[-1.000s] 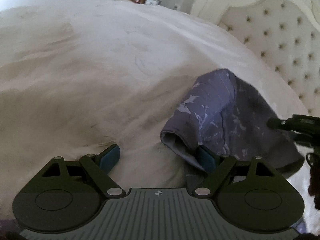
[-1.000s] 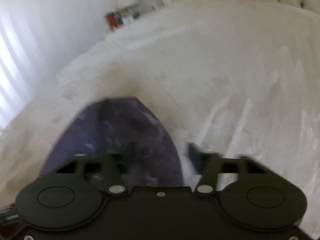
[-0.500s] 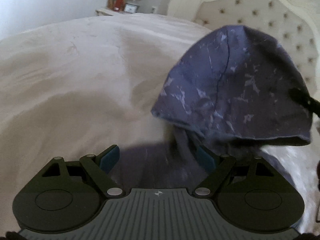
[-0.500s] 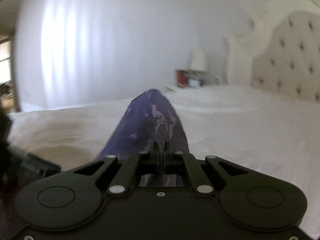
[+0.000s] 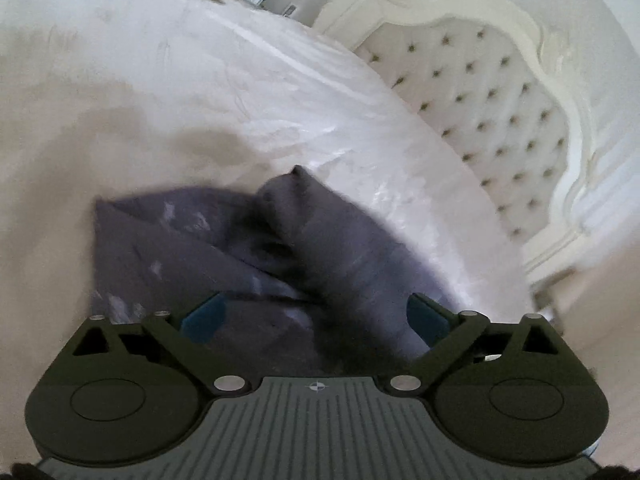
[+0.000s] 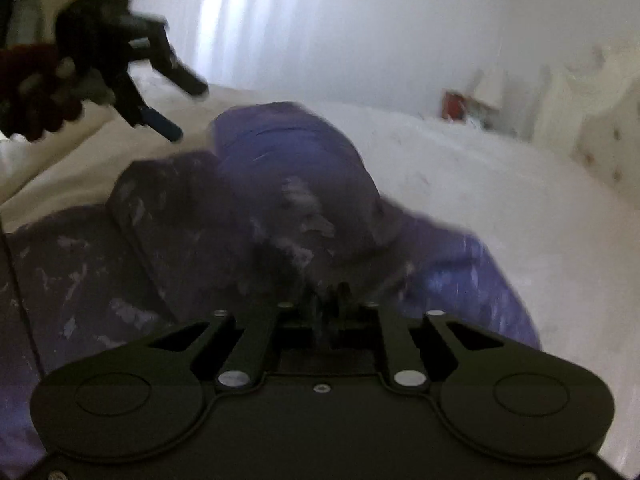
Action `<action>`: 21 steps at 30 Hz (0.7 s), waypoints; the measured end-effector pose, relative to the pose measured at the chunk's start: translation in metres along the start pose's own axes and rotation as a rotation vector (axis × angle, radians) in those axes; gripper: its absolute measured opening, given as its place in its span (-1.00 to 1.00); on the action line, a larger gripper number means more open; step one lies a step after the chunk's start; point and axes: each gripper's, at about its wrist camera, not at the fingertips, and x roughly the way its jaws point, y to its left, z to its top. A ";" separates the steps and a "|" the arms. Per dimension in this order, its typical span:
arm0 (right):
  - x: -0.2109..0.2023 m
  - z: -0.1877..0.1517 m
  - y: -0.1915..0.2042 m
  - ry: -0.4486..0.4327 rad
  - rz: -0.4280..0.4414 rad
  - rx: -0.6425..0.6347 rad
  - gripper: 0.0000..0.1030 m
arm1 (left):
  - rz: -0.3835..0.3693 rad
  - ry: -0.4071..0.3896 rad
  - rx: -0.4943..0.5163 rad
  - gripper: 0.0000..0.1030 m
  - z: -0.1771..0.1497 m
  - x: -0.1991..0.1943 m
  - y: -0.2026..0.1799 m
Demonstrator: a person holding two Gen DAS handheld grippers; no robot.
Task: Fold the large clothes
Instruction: 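Fold the hood down onto the jacket body with the left gripper while the right gripper grasps the hem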
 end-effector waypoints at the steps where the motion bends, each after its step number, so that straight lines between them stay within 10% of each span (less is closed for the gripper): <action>1: -0.002 -0.002 0.000 0.008 -0.005 0.041 -0.39 | -0.021 0.002 -0.036 1.00 0.001 0.002 0.002; 9: -0.036 -0.009 -0.027 0.025 0.068 0.452 0.50 | 0.003 0.045 -0.076 1.00 0.000 0.039 0.003; 14: -0.031 -0.028 -0.043 0.057 0.173 0.704 0.52 | 0.042 0.095 -0.133 1.00 -0.018 0.068 0.021; 21: -0.022 -0.035 -0.038 0.070 0.199 0.725 0.52 | 0.009 0.094 -0.156 0.96 -0.023 0.092 0.023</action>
